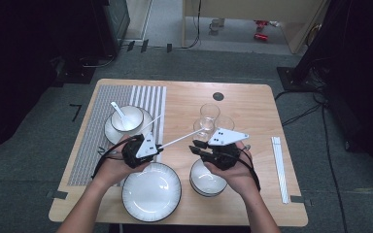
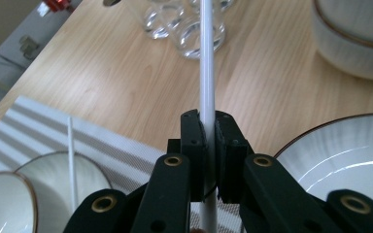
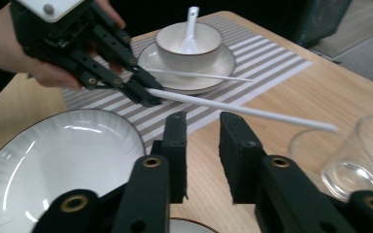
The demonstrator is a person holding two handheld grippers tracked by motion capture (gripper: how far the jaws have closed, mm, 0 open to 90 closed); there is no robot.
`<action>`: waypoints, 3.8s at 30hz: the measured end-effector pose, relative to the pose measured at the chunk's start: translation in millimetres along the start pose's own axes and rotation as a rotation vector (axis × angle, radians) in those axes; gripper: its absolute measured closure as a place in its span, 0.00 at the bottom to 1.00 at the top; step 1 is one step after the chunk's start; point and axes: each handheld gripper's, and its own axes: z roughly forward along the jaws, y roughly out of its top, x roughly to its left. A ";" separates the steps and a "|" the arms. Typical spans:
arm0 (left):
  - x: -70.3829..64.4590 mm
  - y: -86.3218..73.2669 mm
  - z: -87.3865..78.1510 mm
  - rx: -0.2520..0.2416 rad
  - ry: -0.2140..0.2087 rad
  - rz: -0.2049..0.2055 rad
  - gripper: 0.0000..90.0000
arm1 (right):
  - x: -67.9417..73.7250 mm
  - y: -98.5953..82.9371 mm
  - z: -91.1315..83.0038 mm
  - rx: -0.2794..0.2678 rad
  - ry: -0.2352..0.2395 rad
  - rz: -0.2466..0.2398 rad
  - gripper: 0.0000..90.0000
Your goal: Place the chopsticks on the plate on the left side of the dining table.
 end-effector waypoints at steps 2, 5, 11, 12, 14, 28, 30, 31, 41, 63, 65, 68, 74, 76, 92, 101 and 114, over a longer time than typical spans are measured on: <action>3.1 -4.6 -0.8 0.005 0.016 -0.017 0.95 | -3.5 -2.9 -2.7 -0.021 -0.027 0.035 0.75; 7.7 -10.9 -0.1 0.025 0.032 -0.046 0.95 | -9.8 -7.9 -8.4 -0.062 -0.054 0.099 0.69; 16.8 -22.0 0.1 0.047 0.055 -0.105 0.95 | -20.0 -18.6 -19.3 -0.087 -0.094 0.171 0.64; 18.4 -23.6 0.3 0.053 0.060 -0.112 0.95 | -21.1 -20.3 -21.3 -0.090 -0.100 0.178 0.64; 21.9 -26.7 0.8 0.070 0.065 -0.125 0.95 | -23.6 -24.4 -24.8 -0.095 -0.109 0.188 0.64; 43.0 -51.9 10.9 0.161 0.128 -0.236 0.95 | -47.2 -73.5 -48.6 -0.107 -0.188 0.309 0.66; 45.5 -54.2 11.9 0.174 0.131 -0.244 0.95 | -50.0 -80.3 -51.7 -0.108 -0.198 0.324 0.66; 46.2 -55.0 12.7 0.178 0.134 -0.250 0.95 | -51.2 -83.5 -53.5 -0.107 -0.203 0.331 0.66; 53.3 -60.0 19.7 0.207 0.141 -0.297 0.95 | -58.1 -109.0 -61.0 -0.110 -0.231 0.384 0.68; 53.0 -64.8 17.9 0.203 0.181 -0.343 0.87 | -61.0 -125.1 -62.5 -0.099 -0.249 0.418 0.70; 52.4 -65.0 17.0 0.209 0.188 -0.338 0.86 | -61.2 -125.7 -62.2 -0.096 -0.252 0.416 0.70; 51.1 -65.5 15.1 0.205 0.193 -0.332 0.85 | -60.7 -126.8 -62.0 -0.092 -0.252 0.419 0.71; 47.3 -65.9 8.1 0.190 0.199 -0.334 0.78 | -61.4 -129.4 -63.8 -0.085 -0.258 0.418 0.71; 47.5 -66.8 5.7 0.189 0.204 -0.338 0.75 | -61.6 -130.3 -64.0 -0.082 -0.260 0.423 0.70; 60.9 -82.4 -1.6 0.180 0.185 -0.439 0.74 | -61.9 -132.9 -61.1 -0.071 -0.260 0.422 0.71; 67.5 -93.6 -3.0 0.200 0.176 -0.452 0.81 | -62.4 -134.6 -60.6 -0.067 -0.261 0.425 0.71; 78.3 -103.1 -9.6 0.185 0.166 -0.481 0.81 | -63.1 -138.4 -61.2 -0.060 -0.264 0.430 0.72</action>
